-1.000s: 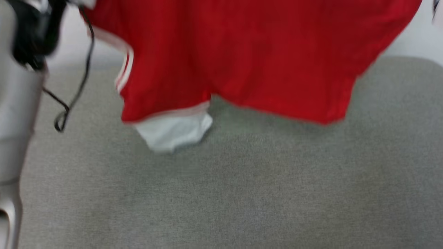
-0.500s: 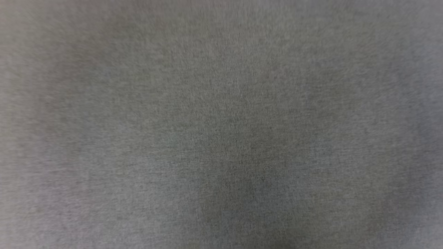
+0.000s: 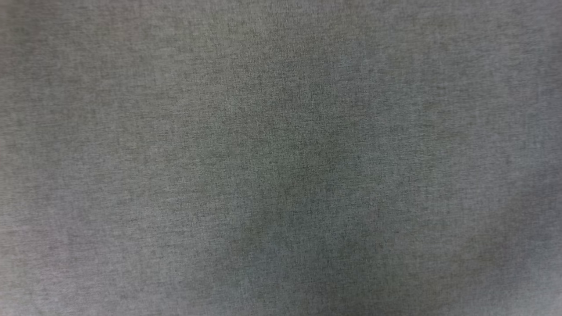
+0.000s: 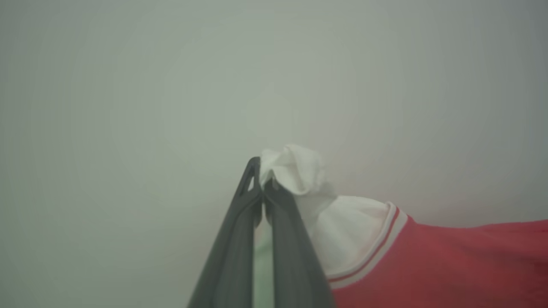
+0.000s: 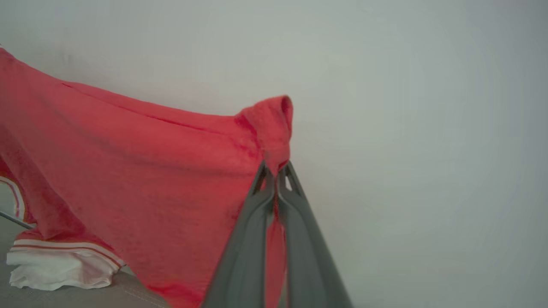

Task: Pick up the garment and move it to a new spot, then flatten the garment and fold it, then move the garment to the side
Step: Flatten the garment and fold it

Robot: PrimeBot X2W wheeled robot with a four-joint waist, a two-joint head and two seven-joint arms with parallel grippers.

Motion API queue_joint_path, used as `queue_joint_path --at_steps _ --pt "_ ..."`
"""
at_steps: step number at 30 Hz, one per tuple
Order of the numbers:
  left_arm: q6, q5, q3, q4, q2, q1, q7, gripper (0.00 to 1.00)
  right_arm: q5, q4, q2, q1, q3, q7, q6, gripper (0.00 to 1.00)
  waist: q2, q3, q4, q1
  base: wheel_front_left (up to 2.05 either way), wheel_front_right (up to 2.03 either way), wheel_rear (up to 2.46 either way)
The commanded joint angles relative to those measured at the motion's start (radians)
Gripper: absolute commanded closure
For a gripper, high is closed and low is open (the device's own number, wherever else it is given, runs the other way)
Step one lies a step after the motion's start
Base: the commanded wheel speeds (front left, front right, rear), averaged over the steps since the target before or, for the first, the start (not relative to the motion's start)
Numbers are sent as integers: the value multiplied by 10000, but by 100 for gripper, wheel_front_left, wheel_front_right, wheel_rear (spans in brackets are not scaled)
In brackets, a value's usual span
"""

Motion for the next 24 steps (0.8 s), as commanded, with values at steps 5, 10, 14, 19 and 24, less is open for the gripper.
queue_joint_path --at_steps 5,10,14,19,24 --pt "-213 -365 161 528 -67 650 -469 100 717 609 27 110 846 -314 -7 100 0 -14 145 -3 0 0 0" --pt "-539 -703 229 903 -142 1713 -1009 100 1314 627 -323 925 1684 -557 -7 100 0 -515 457 -3 0 0 0" --pt "-732 -1178 371 1050 -216 3250 -1438 100 1746 265 -763 2184 2346 -768 -7 100 0 -1337 781 -3 0 0 0" --pt "-857 -1756 437 881 -314 6365 -1837 100 2282 -305 -1220 4801 2835 -1034 -7 100 0 -3060 1045 -3 0 0 0" --pt "-419 -2071 301 -114 -162 9882 -1800 100 2563 -607 -1532 7575 2968 -1034 -10 100 0 -4802 1119 -3 0 0 0"
